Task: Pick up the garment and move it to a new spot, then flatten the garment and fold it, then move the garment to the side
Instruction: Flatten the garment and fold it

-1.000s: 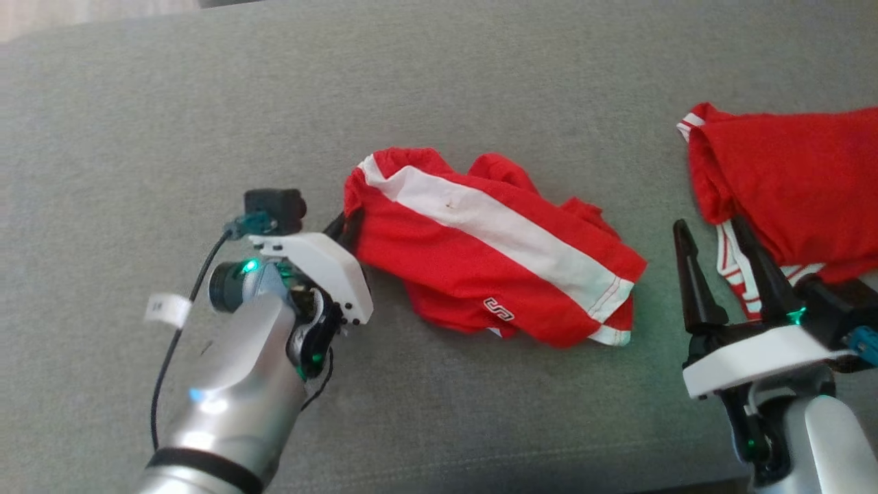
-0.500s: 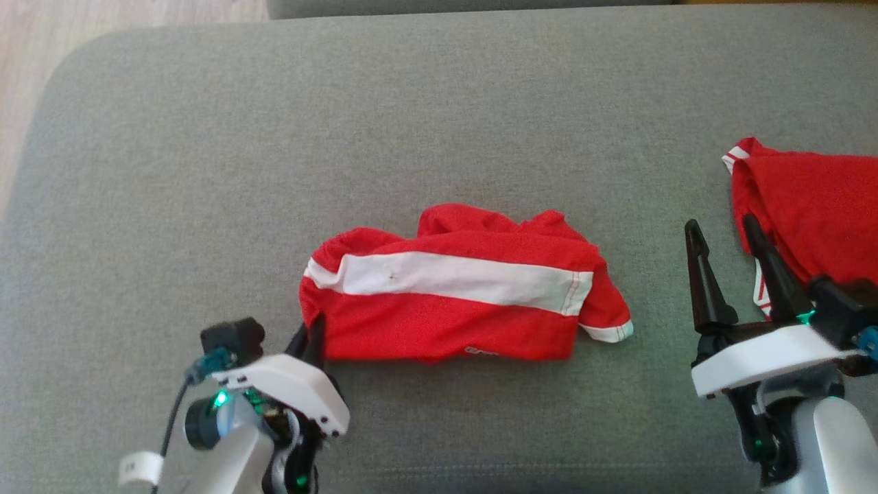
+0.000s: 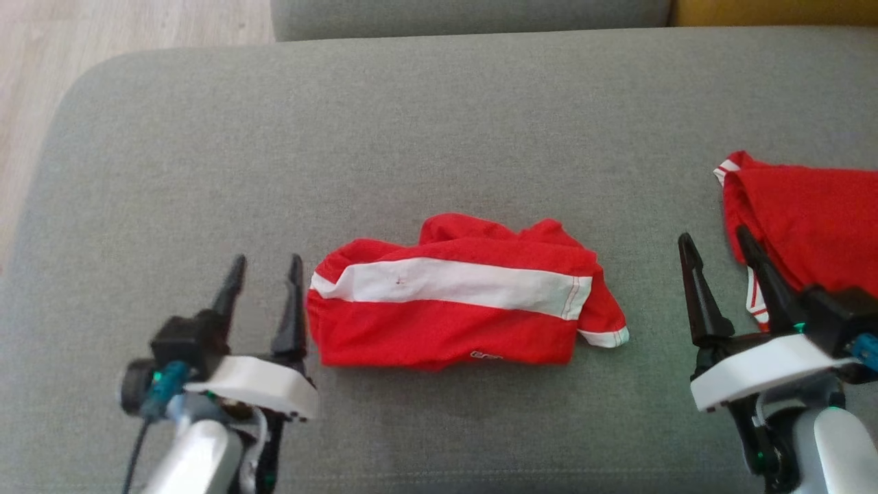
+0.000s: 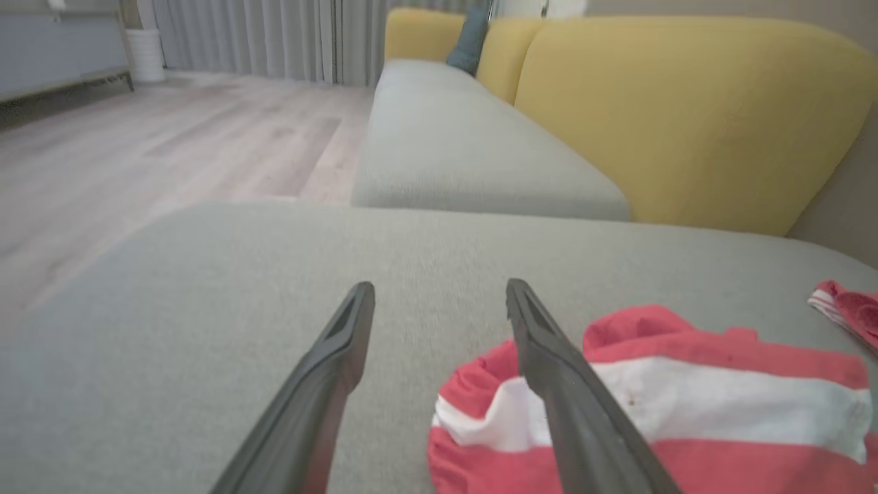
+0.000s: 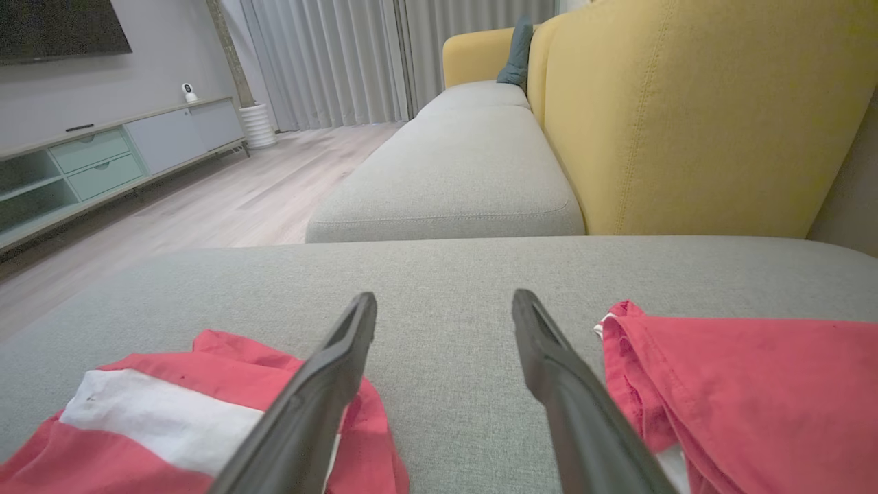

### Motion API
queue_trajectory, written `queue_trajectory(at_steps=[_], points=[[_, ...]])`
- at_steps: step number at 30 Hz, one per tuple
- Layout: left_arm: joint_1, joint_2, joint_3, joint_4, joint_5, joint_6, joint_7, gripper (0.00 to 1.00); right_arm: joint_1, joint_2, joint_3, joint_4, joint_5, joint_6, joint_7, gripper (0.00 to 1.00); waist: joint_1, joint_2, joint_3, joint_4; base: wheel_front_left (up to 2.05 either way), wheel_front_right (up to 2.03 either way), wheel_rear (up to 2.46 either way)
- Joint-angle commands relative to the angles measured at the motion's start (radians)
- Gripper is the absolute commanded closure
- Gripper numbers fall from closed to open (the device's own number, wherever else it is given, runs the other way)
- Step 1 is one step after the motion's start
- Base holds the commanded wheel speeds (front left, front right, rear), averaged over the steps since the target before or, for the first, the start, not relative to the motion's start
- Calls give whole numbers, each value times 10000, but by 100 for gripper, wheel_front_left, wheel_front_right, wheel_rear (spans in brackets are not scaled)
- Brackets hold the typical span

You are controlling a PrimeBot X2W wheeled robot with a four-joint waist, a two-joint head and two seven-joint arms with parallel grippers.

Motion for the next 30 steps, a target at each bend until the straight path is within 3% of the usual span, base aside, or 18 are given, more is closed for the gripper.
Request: queue_trajectory(at_steps=[1,8,23,30], points=[[-159,343,541,-549,154,81,-131,0,-91,-134,254,-438,-112,-9,68,0,0,0,-67,6,0,0,0],[225,727,862,-1106,302,87,-161,0,148,-138,353,-632,-158,-9,245,0,0,0,-182,-55,0,0,0],[207,719,833,-1011,224,90,-143,0,181,-33,235,-688,-148,-9,270,0,0,0,-199,8,0,0,0],[-417,637,672,-543,-144,-332,417,0,100,0,267,-699,-139,-9,273,0,0,0,30,-15,0,0,0]])
